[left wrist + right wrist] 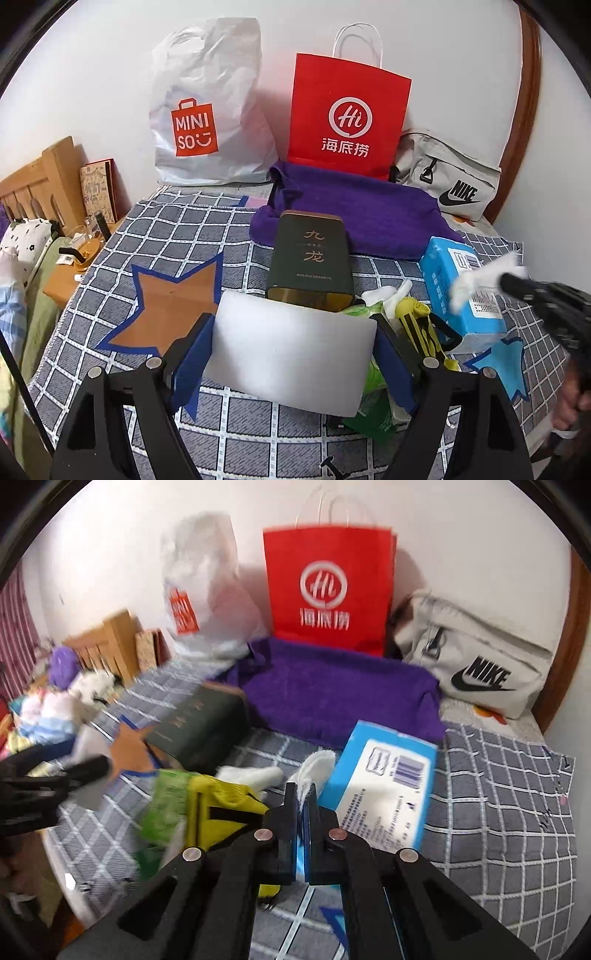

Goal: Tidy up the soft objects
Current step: 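Lift the white sponge with the left gripper while the right gripper grasps the white glove, then carry the sponge and glove in both grippers over the purple towel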

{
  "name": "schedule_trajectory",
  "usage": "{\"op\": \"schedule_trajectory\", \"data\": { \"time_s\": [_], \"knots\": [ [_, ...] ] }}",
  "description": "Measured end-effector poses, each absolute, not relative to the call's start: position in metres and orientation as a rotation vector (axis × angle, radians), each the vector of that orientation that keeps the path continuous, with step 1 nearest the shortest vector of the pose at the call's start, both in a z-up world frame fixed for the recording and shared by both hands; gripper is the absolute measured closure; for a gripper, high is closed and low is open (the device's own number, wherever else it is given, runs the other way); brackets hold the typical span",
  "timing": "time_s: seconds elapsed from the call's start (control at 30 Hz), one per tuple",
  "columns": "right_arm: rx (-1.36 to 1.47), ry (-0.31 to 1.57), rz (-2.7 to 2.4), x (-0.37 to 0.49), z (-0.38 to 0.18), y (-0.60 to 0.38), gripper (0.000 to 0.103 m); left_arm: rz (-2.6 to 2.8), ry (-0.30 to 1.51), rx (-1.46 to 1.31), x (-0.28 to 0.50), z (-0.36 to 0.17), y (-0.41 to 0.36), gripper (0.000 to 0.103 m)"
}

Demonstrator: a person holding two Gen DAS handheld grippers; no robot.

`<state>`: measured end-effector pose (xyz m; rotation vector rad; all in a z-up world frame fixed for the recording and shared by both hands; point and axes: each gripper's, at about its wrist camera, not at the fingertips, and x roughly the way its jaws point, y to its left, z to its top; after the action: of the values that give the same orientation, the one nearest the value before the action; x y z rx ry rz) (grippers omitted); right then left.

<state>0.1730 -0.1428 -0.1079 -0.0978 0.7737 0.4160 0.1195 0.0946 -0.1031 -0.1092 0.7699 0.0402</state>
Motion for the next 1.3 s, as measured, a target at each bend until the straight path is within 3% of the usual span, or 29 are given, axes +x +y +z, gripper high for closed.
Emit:
{"op": "schedule_trajectory", "data": {
  "time_s": [0.23,0.57,1.0,1.3],
  "knots": [
    [-0.048,0.769,0.457,0.118,-0.087,-0.176,0.101,0.051,0.757,-0.118,0.103,-0.096,0.091,0.022],
    [-0.054,0.888,0.415,0.088,-0.131,-0.196,0.101,0.062,0.771,-0.11,0.087,-0.095,0.083,0.022],
    [-0.009,0.936,0.425,0.094,-0.153,-0.201,0.101,0.088,0.933,-0.141,0.1,-0.157,0.098,0.022],
    [0.001,0.931,0.422,0.099,-0.147,-0.201,0.101,0.088,0.99,-0.138,0.111,-0.171,0.1,0.022]
  ]
}}
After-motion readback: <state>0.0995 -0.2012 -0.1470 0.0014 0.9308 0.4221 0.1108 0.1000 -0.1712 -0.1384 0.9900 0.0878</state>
